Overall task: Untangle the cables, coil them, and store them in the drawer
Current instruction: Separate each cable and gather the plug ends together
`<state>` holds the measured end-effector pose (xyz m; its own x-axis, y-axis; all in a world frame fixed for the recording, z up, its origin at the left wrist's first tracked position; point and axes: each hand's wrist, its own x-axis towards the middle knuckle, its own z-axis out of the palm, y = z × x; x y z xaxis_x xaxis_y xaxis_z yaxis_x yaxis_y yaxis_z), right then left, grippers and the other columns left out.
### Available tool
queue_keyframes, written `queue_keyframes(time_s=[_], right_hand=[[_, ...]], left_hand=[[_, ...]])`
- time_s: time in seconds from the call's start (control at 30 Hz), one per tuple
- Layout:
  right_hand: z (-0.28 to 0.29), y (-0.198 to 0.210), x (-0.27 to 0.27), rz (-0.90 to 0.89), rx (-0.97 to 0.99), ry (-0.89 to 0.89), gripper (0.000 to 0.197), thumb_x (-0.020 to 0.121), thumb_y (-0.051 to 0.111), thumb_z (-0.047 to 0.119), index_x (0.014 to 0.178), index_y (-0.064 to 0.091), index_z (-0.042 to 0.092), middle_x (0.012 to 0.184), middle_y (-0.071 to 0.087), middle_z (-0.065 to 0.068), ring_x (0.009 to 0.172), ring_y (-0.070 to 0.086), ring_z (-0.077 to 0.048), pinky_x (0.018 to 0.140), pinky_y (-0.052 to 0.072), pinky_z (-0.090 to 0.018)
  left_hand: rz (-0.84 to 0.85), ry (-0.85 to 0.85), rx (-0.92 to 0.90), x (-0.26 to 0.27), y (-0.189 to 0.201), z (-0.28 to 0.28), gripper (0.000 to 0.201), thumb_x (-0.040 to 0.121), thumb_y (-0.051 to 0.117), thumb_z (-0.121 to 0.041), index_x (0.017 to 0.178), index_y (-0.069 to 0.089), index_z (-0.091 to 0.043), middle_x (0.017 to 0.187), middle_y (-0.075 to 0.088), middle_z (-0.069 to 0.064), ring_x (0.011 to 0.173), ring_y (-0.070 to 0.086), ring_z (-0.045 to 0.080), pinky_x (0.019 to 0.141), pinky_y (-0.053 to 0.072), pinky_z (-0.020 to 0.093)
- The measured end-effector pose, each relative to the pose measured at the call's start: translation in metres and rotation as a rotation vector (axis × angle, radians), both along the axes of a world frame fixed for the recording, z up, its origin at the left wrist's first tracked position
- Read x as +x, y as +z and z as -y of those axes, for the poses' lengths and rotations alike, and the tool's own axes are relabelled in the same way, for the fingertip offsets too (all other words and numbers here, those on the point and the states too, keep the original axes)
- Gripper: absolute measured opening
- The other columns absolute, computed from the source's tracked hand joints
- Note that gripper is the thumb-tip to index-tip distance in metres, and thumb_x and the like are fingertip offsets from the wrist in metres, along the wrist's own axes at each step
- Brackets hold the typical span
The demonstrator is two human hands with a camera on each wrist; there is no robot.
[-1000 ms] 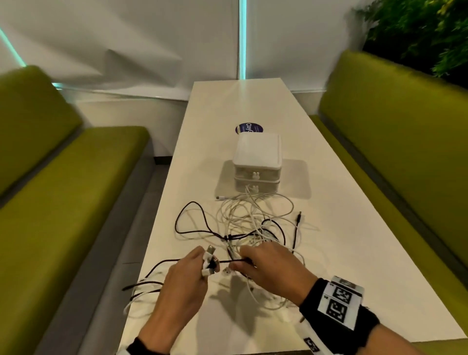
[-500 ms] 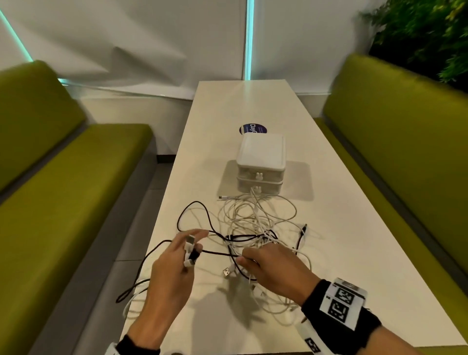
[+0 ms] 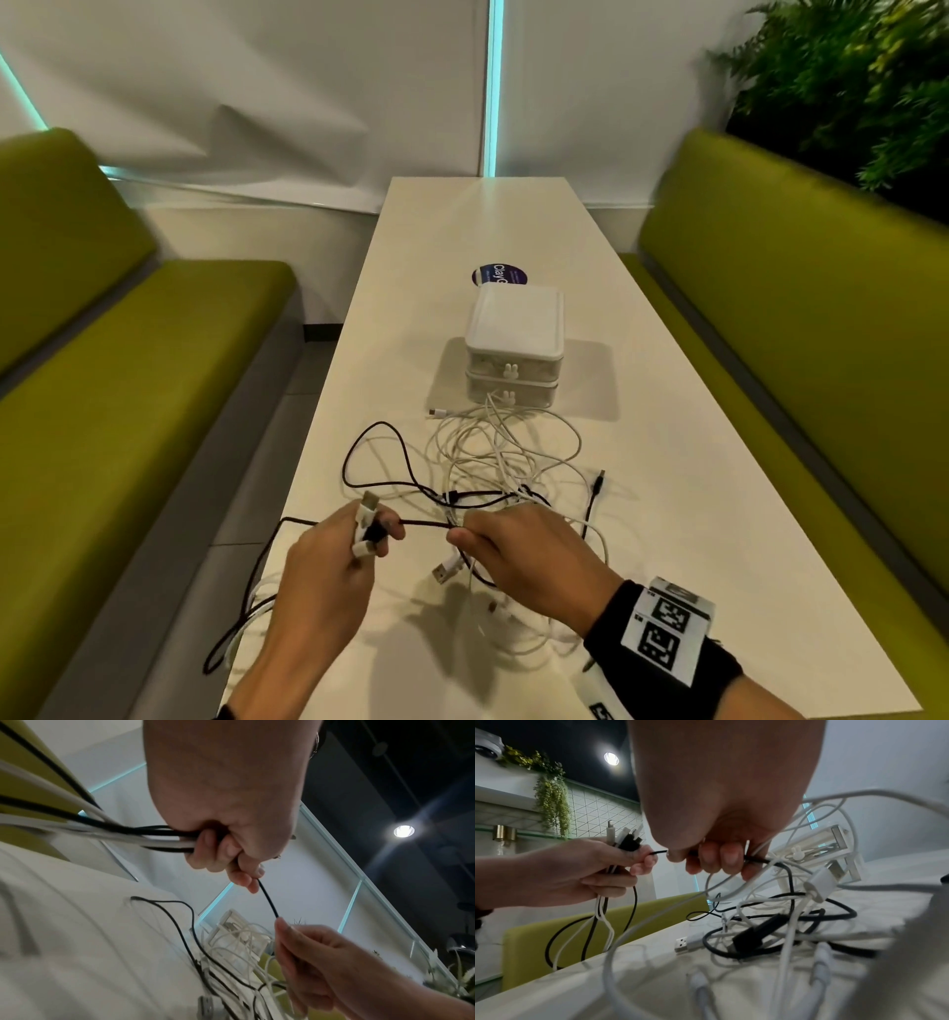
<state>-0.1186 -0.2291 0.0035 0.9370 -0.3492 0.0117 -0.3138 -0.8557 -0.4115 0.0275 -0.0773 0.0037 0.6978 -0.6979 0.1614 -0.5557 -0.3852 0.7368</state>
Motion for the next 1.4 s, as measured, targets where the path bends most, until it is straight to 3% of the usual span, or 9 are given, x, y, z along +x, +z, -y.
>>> queue_keyframes(time_s=[0.17,0.37,0.57,0.7,0.8,0.9,1.07,1.27,1.4], right_hand=[[0.005,0.004,-0.001,-0.007,-0.014,0.008,0.032,0.103,0.031,0.048,0.079,0.034,0.026,0.069,0.049,0.004,0.067,0.044,-0.020,0.067,0.042,-0.039],[0.009,-0.004,-0.005,0.027,-0.074,0.005,0.037,0.099,0.022,0.052,0.078,0.037,0.025,0.074,0.053,0.005,0.073,0.053,-0.022,0.069,0.041,-0.035],[0.006,-0.011,-0.006,0.006,-0.147,0.020,0.032,0.102,0.030,0.043,0.080,0.045,0.025,0.080,0.067,-0.004,0.078,0.059,-0.027,0.086,0.039,-0.039],[-0.001,-0.014,-0.001,0.019,-0.189,0.045,0.047,0.096,0.017,0.048,0.084,0.054,0.022,0.075,0.067,-0.005,0.073,0.060,-0.029,0.091,0.039,-0.041],[-0.008,-0.014,0.002,-0.006,-0.181,0.070,0.050,0.099,0.019,0.048,0.094,0.059,0.018,0.076,0.067,-0.009,0.073,0.060,-0.031,0.095,0.033,-0.039],[-0.009,-0.011,0.005,0.011,-0.126,0.073,0.032,0.103,0.035,0.038,0.094,0.058,0.017,0.077,0.068,-0.010,0.074,0.060,-0.032,0.093,0.034,-0.039],[-0.004,-0.007,-0.001,0.052,-0.127,0.077,0.055,0.093,0.016,0.059,0.084,0.056,0.022,0.075,0.068,-0.001,0.070,0.060,-0.025,0.080,0.037,-0.032],[0.015,-0.003,-0.004,0.070,0.063,-0.039,0.036,0.098,0.040,0.052,0.071,0.040,0.028,0.070,0.049,0.009,0.068,0.049,-0.014,0.060,0.033,-0.031],[0.020,-0.005,0.000,0.069,0.162,-0.086,0.041,0.098,0.039,0.052,0.064,0.036,0.029,0.064,0.049,0.006,0.062,0.046,-0.011,0.058,0.033,-0.029]], left_hand=[[-0.122,0.115,-0.167,0.013,0.003,-0.006,0.046,0.095,0.057,-0.007,0.059,0.059,-0.035,0.074,0.069,-0.005,0.079,0.064,0.018,0.070,0.048,0.038],[-0.249,0.211,-0.291,0.016,0.005,-0.007,0.027,0.097,0.054,-0.013,0.072,0.064,-0.009,0.076,0.070,-0.008,0.085,0.063,0.017,0.076,0.045,0.026],[-0.105,0.151,-0.172,0.015,0.010,-0.004,0.023,0.099,0.050,-0.021,0.107,0.069,-0.031,0.106,0.069,-0.010,0.087,0.062,0.011,0.067,0.043,0.021],[0.175,-0.029,-0.102,-0.008,0.014,0.004,0.063,0.093,0.055,0.001,0.140,0.045,-0.039,0.144,0.043,-0.024,0.091,0.051,-0.016,0.068,0.044,0.009],[0.268,-0.205,-0.029,-0.013,0.003,0.002,0.110,0.062,0.054,0.026,0.147,0.034,-0.042,0.155,0.031,-0.021,0.083,0.063,-0.003,0.050,0.050,0.020],[0.260,-0.302,0.071,-0.020,-0.010,0.003,0.103,0.064,0.052,0.016,0.135,0.038,-0.058,0.132,0.056,-0.025,0.085,0.067,0.009,0.064,0.053,0.024],[0.278,-0.304,0.135,-0.021,-0.013,0.004,0.035,0.068,0.046,-0.006,0.088,0.044,-0.034,0.087,0.055,-0.011,0.066,0.062,0.025,0.052,0.051,0.038],[0.192,-0.106,-0.094,-0.007,0.016,-0.003,0.058,0.068,0.052,0.024,0.075,0.058,-0.034,0.085,0.060,-0.028,0.074,0.060,-0.002,0.060,0.042,0.005],[0.055,0.071,-0.254,0.007,0.022,-0.009,0.060,0.085,0.050,0.019,0.069,0.054,-0.038,0.080,0.068,-0.011,0.081,0.062,0.007,0.067,0.048,0.011]])
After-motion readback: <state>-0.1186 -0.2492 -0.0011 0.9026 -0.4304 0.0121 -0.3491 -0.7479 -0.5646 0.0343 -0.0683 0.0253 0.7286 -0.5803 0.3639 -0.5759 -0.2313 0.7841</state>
